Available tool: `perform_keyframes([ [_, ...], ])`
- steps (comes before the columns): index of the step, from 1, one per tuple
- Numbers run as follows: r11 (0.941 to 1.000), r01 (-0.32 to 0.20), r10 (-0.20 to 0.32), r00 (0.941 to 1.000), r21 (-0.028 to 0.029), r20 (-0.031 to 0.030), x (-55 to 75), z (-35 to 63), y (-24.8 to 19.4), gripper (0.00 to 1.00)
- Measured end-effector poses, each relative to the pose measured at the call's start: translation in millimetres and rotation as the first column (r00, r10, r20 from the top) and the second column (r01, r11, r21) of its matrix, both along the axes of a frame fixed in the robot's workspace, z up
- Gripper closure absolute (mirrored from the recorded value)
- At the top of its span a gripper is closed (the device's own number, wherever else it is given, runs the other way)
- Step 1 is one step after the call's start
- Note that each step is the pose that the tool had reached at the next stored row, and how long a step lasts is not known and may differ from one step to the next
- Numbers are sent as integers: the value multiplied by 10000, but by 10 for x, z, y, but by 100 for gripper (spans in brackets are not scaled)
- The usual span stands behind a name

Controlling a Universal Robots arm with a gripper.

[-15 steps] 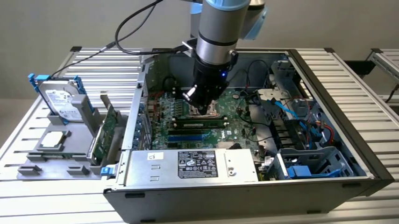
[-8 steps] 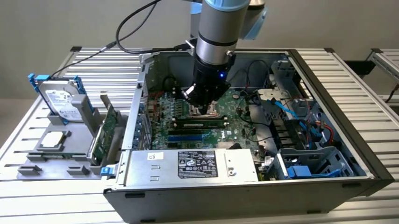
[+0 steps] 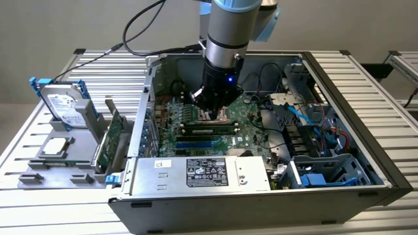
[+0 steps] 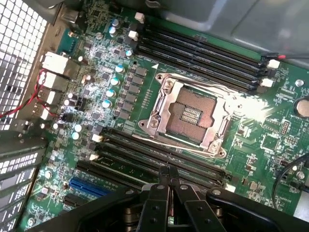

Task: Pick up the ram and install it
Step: 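Press down the ram until it locks into place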

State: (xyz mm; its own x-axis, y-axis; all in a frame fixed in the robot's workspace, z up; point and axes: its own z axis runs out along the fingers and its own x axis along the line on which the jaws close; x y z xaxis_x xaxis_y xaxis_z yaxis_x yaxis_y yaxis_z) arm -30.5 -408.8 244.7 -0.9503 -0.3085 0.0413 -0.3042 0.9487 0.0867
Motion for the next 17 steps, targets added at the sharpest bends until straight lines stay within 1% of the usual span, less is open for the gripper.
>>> perform_keyframes([
  [3, 9996, 277, -277, 9996, 2, -2, -1, 5, -10, 89],
  [8, 9983, 583, -583, 9983, -1, -18, 0, 37, -56, 89],
  [10, 9974, 722, -722, 9974, -3, -21, -1, 51, -68, 89],
  [17, 9910, 1337, -1337, 9910, -2, -22, 0, 80, -86, 89],
])
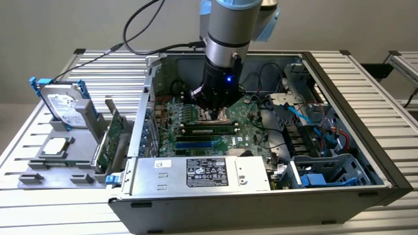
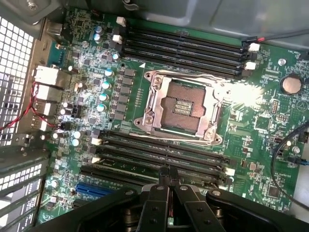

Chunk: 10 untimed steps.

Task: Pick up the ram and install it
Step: 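Press down the ram until it locks into place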

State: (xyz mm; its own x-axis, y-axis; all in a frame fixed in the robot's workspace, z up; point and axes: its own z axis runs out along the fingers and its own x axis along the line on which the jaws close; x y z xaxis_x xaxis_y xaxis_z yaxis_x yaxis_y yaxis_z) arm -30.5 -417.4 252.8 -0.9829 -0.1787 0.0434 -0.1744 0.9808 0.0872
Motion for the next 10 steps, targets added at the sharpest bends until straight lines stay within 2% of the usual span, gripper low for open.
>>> perform_keyframes([
  [2, 10000, 99, -99, 10000, 1, 0, 1, 10, -21, 89],
  [9, 9997, 247, -247, 9997, 0, -1, -1, 38, -175, 89],
  [10, 9997, 249, -249, 9997, 23, -1, -8, 38, -191, 89],
])
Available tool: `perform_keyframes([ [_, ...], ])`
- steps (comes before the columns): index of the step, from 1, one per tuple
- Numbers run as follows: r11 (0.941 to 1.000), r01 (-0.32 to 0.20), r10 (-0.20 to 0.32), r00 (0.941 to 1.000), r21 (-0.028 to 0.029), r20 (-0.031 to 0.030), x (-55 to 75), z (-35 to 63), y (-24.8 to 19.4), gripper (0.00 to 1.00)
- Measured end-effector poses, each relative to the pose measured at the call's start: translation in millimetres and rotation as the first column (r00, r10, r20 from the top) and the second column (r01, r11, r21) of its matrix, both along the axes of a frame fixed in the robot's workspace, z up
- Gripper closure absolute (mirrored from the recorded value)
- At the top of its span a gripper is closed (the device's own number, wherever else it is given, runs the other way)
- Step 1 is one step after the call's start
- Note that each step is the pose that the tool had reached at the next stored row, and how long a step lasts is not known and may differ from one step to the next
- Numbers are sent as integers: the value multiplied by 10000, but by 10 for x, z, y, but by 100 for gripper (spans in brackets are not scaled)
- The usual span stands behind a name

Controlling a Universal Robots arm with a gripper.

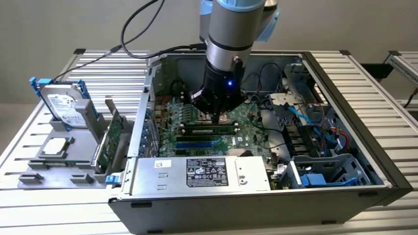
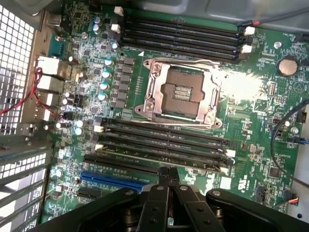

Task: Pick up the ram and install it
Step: 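Press down the ram until it locks into place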

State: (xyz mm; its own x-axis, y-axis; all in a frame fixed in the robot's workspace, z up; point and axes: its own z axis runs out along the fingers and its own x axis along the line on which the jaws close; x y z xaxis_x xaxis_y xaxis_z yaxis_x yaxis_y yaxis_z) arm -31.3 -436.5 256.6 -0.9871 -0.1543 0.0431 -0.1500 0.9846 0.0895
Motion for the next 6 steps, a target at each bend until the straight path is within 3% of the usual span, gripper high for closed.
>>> perform_keyframes([
  [2, 10000, 0, 0, 10000, 26, 1, 0, 0, -1, 89],
  [4, 10000, -1, 1, 10000, 26, 0, 0, 310, -1, 89],
  [6, 10000, -1, 1, 10000, 26, 0, 0, 310, -1, 89],
])
